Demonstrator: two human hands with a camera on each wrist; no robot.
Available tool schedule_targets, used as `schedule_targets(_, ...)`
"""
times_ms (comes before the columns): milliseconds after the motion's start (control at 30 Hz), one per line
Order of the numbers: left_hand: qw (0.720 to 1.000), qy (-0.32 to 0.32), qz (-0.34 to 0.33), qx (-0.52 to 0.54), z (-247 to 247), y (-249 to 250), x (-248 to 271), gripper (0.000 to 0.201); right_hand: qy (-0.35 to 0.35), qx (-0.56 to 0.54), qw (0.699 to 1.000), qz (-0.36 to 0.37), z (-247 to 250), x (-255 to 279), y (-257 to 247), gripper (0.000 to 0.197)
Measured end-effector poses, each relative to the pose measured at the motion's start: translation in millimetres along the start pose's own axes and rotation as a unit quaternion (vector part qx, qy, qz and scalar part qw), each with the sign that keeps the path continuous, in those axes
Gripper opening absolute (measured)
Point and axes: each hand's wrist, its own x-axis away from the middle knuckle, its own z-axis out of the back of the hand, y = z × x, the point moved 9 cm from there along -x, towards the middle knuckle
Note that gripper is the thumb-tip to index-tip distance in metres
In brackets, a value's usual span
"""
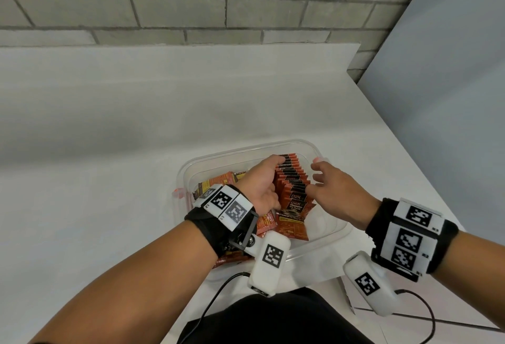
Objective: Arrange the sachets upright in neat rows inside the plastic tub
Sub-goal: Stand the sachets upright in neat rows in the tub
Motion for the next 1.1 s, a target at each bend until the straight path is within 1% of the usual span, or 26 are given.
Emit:
schedule_targets(133, 1.000, -0.004, -0.005, 0.000, 0, 0, -2, 0.031, -0.007, -0.052, 0.999, -0.004, -4, -5, -2, 0.057)
schedule_targets(267, 1.000, -0.008, -0.006, 0.006, 1, 0, -3, 0.032, 0.000, -0.065, 0.998, -0.008, -3, -8, 2, 0.056)
schedule_targets(367, 1.000, -0.010, -0.003, 0.003, 0, 0, -2, 0.033, -0.008, -0.091, 0.996, -0.005, -7, -10, 1, 0.055)
schedule_targets(533, 1.000, -0.007, -0.005, 0.008, 1, 0, -1, 0.032, -0.022, -0.096, 0.995, 0.000, -8, -8, -1, 0.054)
schedule_targets(567, 1.000, -0.006, -0.005, 0.008, 1, -1, -1, 0.032, -0.021, -0.067, 0.997, 0.007, -7, -7, -2, 0.055)
schedule_targets(633, 1.000, -0.001, -0.006, 0.010, 3, -1, -1, 0.031, 0.002, 0.041, 0.998, 0.049, 0, -1, -9, 0.054)
schedule_targets(667, 1.000, 0.002, -0.008, 0.013, 4, -1, -2, 0.031, 0.026, 0.089, 0.992, 0.091, 5, 5, -18, 0.048)
schedule_targets(700, 1.000, 0.003, -0.009, 0.016, 5, -1, -2, 0.030, 0.049, 0.122, 0.982, 0.139, 9, 12, -28, 0.038)
schedule_targets(733, 1.000, 0.004, -0.010, 0.017, 5, 0, -2, 0.030, 0.054, 0.139, 0.973, 0.177, 10, 20, -37, 0.025)
schedule_targets(767, 1.000, 0.005, -0.010, 0.014, 5, 0, -2, 0.030, 0.034, 0.152, 0.968, 0.196, 7, 26, -42, 0.013)
schedule_targets(800, 1.000, 0.006, -0.010, 0.010, 4, 0, -1, 0.030, -0.008, 0.161, 0.966, 0.200, 0, 30, -44, 0.007)
schedule_targets(833, 1.000, 0.007, -0.010, 0.006, 4, 0, -1, 0.031, -0.067, 0.173, 0.964, 0.191, -9, 34, -42, 0.006)
schedule_targets(900, 1.000, 0.010, -0.008, -0.002, 3, 0, 1, 0.030, -0.177, 0.212, 0.945, 0.175, -29, 40, -38, 0.015)
schedule_targets(933, 1.000, 0.011, -0.007, -0.004, 3, 0, 2, 0.030, -0.212, 0.234, 0.933, 0.174, -36, 41, -37, 0.019)
schedule_targets(1000, 1.000, 0.012, -0.006, -0.006, 3, 0, 2, 0.031, -0.258, 0.248, 0.919, 0.166, -46, 41, -34, 0.023)
schedule_targets(1100, 1.000, 0.009, -0.005, -0.010, 2, -1, 2, 0.032, -0.309, 0.227, 0.913, 0.142, -58, 38, -30, 0.029)
